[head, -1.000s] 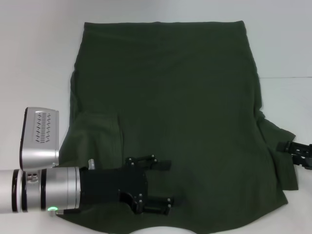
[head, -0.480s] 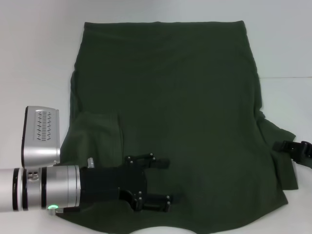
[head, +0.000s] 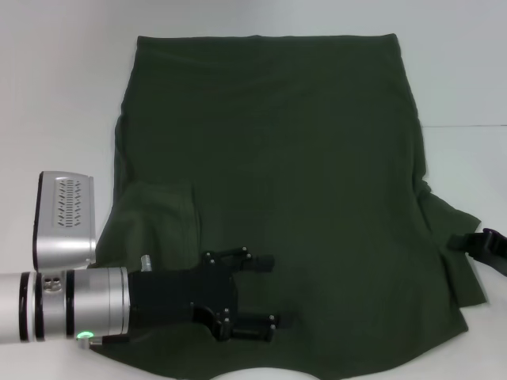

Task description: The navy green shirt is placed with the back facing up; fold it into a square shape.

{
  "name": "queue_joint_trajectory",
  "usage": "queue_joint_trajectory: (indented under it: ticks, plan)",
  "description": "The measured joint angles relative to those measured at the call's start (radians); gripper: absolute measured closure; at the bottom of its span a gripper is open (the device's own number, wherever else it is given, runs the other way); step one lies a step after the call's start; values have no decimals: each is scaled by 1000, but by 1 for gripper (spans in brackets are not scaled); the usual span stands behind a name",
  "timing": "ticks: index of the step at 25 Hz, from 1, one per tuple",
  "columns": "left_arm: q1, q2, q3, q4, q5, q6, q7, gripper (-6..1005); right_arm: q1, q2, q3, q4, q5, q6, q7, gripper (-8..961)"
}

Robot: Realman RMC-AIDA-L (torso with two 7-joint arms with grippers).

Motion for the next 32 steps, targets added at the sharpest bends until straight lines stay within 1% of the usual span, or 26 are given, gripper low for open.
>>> queue_joint_trajectory:
  ticks: [1, 6, 9, 12, 15, 24, 28, 32]
  plan:
    - [0, 0, 0, 0, 0, 0, -1, 108, -1, 1, 8, 0, 1, 0, -5, 853]
    - [0, 0, 1, -1, -2, 0, -14, 108, -13, 4, 61, 2, 26, -2, -49, 893]
    - [3, 0, 0, -2, -3, 0, -17, 108, -17, 2, 84, 2, 38, -1, -76, 918]
    - [5, -1, 0, -2, -4, 0, -21, 108, -18, -6, 114, 2, 43, 0, -102, 942]
    - [5, -2, 0, -2, -5, 3, -23, 108, -16, -18, 135, 1, 60, 1, -131, 942]
    - [4, -2, -1, -10, -21, 2, -25, 108, 21, -53, 127, -9, 70, 17, -200, 941]
    - [5, -2, -2, -12, -24, 0, -25, 109, 39, -63, 115, -9, 67, 25, -227, 941]
    - [6, -3, -2, -13, -33, 1, -36, 109, 51, -67, 107, -10, 67, 37, -251, 941]
